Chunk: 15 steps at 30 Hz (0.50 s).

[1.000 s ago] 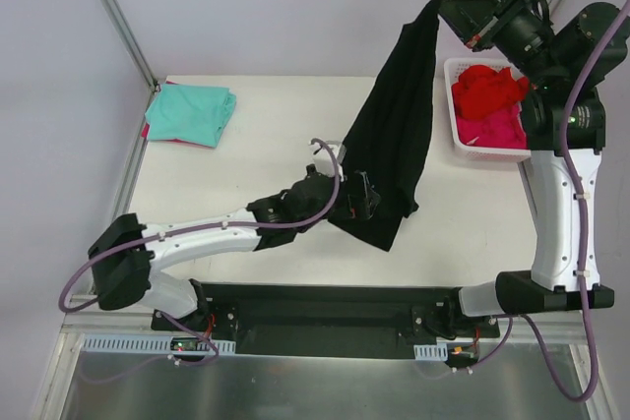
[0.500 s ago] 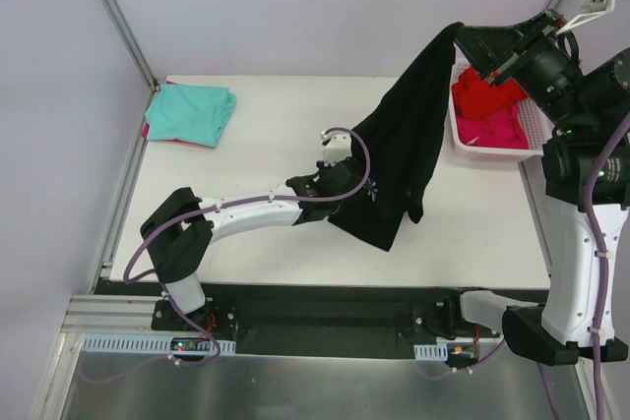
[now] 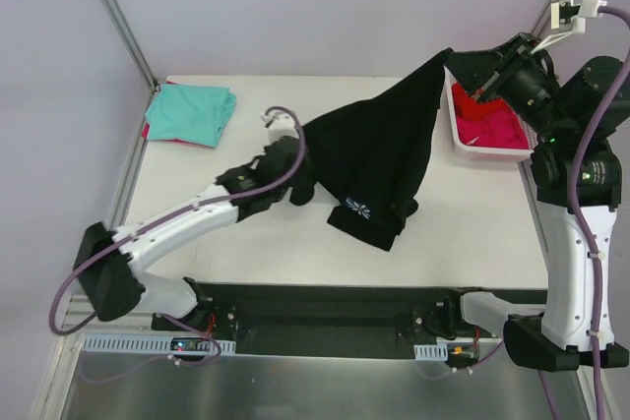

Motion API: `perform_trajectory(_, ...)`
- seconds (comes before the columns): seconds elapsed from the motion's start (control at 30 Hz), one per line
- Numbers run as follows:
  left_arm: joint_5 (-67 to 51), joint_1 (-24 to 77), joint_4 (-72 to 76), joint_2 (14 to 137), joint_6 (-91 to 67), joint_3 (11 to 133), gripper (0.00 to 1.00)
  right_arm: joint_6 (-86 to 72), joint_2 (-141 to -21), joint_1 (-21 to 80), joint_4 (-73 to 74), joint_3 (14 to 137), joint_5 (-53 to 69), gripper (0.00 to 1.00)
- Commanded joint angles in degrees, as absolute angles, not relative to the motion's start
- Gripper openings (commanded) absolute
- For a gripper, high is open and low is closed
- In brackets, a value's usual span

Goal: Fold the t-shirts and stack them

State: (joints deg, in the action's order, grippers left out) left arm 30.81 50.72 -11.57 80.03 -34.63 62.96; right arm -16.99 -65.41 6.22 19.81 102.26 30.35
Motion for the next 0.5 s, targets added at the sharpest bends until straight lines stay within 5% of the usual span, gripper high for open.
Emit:
perform_trajectory(0.0, 21.02, 47.28, -19.49, 67.43, -31.55, 63.36, 0.0, -11.0, -62.32, 6.33, 24.95, 101.26, 26.81, 0.0)
perform_trajectory(0.17, 9.87, 54.9, -26.1, 60.83, -36.9, 65.65, 0.0, -9.58, -60.82, 6.24, 25.23, 95.81, 26.1, 0.0)
perform_trajectory(0.47, 8.35, 72.24, -26.98, 65.82, -40.35, 78.55, 0.0, -10.81, -62.49, 6.33, 24.69, 94.57, 27.25, 0.0)
